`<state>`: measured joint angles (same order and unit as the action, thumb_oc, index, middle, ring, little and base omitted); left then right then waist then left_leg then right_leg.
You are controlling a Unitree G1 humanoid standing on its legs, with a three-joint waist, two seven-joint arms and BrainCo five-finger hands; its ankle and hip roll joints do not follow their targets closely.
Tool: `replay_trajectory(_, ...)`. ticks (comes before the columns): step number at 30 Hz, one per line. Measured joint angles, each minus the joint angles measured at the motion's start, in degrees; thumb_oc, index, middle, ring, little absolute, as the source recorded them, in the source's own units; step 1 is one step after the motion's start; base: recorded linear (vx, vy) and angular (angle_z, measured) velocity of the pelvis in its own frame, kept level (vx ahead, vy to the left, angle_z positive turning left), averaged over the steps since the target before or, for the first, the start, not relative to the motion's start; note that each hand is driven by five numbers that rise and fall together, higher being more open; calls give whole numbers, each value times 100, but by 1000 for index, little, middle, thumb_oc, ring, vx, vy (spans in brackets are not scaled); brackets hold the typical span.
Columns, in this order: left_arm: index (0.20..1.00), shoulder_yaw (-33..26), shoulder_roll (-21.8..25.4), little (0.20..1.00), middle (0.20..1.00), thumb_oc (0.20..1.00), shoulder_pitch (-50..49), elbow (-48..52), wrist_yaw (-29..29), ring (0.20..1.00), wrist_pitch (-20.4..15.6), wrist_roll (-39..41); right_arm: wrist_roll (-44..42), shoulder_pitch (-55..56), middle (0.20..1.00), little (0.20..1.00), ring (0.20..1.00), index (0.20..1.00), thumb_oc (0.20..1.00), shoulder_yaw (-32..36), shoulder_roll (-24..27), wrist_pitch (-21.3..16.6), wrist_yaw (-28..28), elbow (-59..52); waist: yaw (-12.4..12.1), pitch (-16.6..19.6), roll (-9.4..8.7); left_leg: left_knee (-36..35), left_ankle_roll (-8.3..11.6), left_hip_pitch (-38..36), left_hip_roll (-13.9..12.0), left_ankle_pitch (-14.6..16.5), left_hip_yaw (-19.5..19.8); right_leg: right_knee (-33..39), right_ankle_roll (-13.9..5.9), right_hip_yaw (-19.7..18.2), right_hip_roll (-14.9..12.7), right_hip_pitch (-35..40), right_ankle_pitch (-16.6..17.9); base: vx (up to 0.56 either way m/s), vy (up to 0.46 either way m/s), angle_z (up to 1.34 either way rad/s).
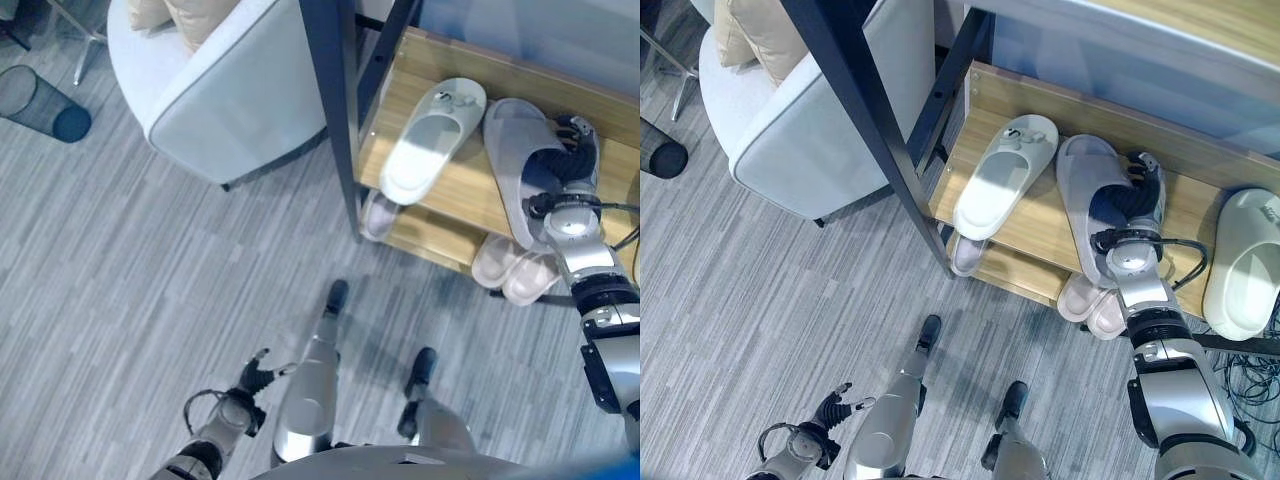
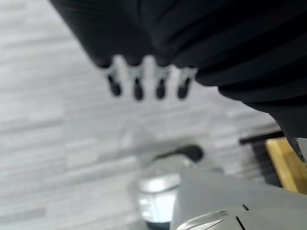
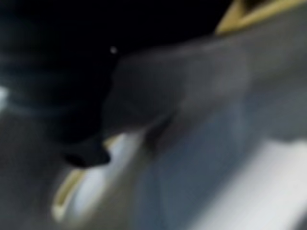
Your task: Arrange the slippers neatly on the shoe rack.
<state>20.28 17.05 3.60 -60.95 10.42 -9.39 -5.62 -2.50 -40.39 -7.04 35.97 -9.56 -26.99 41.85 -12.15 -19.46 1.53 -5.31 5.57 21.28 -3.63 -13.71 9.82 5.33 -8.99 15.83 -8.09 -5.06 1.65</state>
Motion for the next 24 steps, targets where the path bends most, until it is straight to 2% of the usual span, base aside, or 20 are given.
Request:
replay_trajectory(4,1000,6,-1,1000,1000,1000,17,4,6,1000,3,-1,-12,160,200,200,200,200,200,221,-21,-43,-54,-342,34,-7,-11,1,-10,-2,1,-9,3,-1,-6,5,-2,1,-4,-21,20,1)
replay_trajectory(8,1000,-12,-21,1000,1000,1000,44,22,86,1000,4,1,178,1177,200,200,200,200,200,687,-121,-88,-140,-1657,110,-36,-59,0,-16,-17,5,-14,-8,-2,-8,-3,-8,14,-6,0,0,0)
replay_trajectory(13,1000,-161,-50,1000,1000,1000,-22,-14,99,1000,20,-2,664,2331,200,200,200,200,200,1093,-356,-148,-199,-2962,381,-81,-139,0,-20,-165,-7,-17,-138,-2,-3,-108,-28,97,7,-15,5,-10)
replay_trajectory(16,1000,-275,-119,1000,1000,1000,-3,-105,90,1000,12,-4,730,2609,200,200,200,200,200,1198,-455,-142,-154,-3156,614,-86,-169,-1,45,-256,-46,38,-184,1,-1,-164,-14,147,10,-29,5,-9)
replay_trajectory(18,1000,-476,-237,1000,1000,1000,-26,-177,89,1000,34,1,719,3109,200,200,200,200,200,1312,-800,-266,4,-3931,644,-82,-180,-1,41,-265,-74,50,-268,0,8,-242,0,127,16,-28,9,-23)
replay_trajectory(20,1000,-570,-250,1000,1000,1000,-21,-229,77,1000,40,3,638,3496,200,200,200,200,200,1062,-919,-341,366,-4063,826,-84,-192,-1,31,-329,-86,59,-366,-2,-13,-368,-18,109,35,-64,5,-30)
replay_trajectory(21,1000,-763,-294,1000,1000,1000,-25,-221,70,1000,32,6,619,3957,200,200,200,200,200,859,-929,-360,681,-4223,834,-83,-200,-1,27,-339,-104,63,-430,-2,-16,-408,-16,94,53,-82,5,-17)
replay_trajectory(24,1000,-1328,-311,1000,1000,1000,-42,-354,-58,1000,20,693,365,4995,200,200,200,200,200,430,-1133,-428,1436,-4212,982,-93,-248,144,-5,-317,-119,145,-510,-161,-6,-556,-33,-22,46,-97,24,-25)
